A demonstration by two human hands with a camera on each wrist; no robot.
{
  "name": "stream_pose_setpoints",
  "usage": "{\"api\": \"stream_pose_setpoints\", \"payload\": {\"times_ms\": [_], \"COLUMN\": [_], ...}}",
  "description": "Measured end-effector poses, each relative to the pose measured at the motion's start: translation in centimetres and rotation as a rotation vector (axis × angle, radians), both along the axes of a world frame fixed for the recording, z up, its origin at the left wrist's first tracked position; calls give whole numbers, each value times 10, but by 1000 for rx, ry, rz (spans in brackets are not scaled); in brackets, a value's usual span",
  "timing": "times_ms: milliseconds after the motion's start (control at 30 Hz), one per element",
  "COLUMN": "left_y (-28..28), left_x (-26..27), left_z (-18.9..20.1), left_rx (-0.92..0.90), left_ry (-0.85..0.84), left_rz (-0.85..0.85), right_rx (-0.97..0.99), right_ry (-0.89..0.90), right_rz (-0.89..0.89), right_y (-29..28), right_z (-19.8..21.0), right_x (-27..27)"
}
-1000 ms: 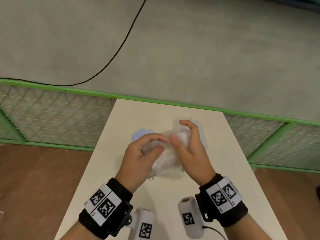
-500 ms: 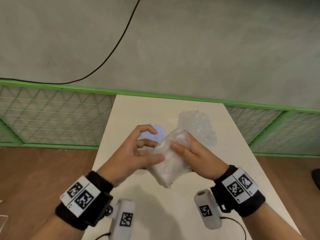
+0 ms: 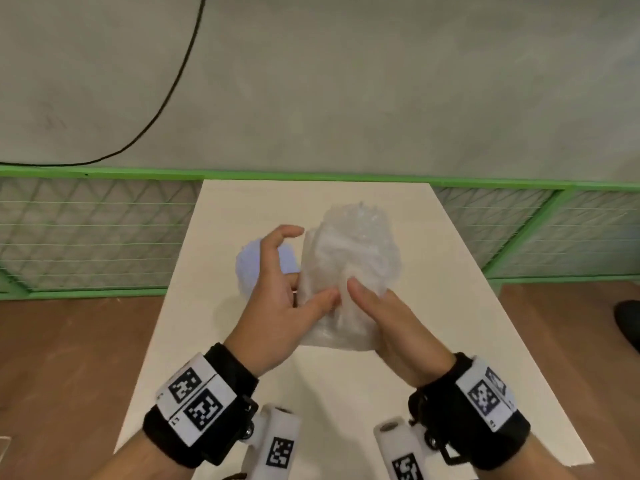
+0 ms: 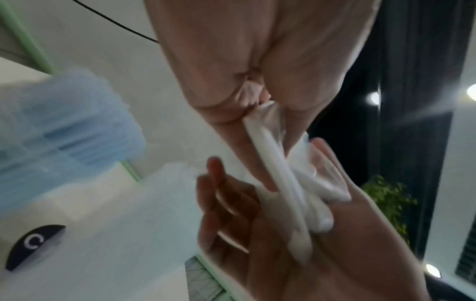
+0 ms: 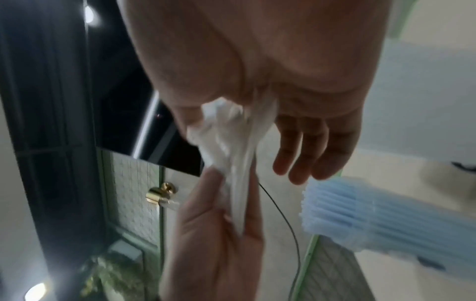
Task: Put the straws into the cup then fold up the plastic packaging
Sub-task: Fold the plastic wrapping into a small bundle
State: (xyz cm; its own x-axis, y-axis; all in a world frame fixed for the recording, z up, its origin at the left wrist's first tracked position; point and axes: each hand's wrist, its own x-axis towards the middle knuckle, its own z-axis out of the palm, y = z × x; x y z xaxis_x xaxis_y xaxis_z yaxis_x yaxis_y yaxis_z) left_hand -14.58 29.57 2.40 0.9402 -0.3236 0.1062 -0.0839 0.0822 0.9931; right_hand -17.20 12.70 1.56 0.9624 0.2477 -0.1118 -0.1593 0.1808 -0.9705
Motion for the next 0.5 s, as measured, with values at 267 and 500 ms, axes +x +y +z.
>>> {"api": "stream_pose_setpoints", "payload": {"times_ms": [267, 500], "left_y": [-104, -196], "left_x": [-5, -8], "left_z": [-13, -21], "left_rx": [321, 397], "left_ry": [-229, -150], "left_rz": [-138, -156], "right_rx": [204, 130], "right_ry": [239, 138], "right_rz": [-132, -182], "right_y": [-98, -203], "right_z": [-21, -39], "right_x": [-1, -23]}}
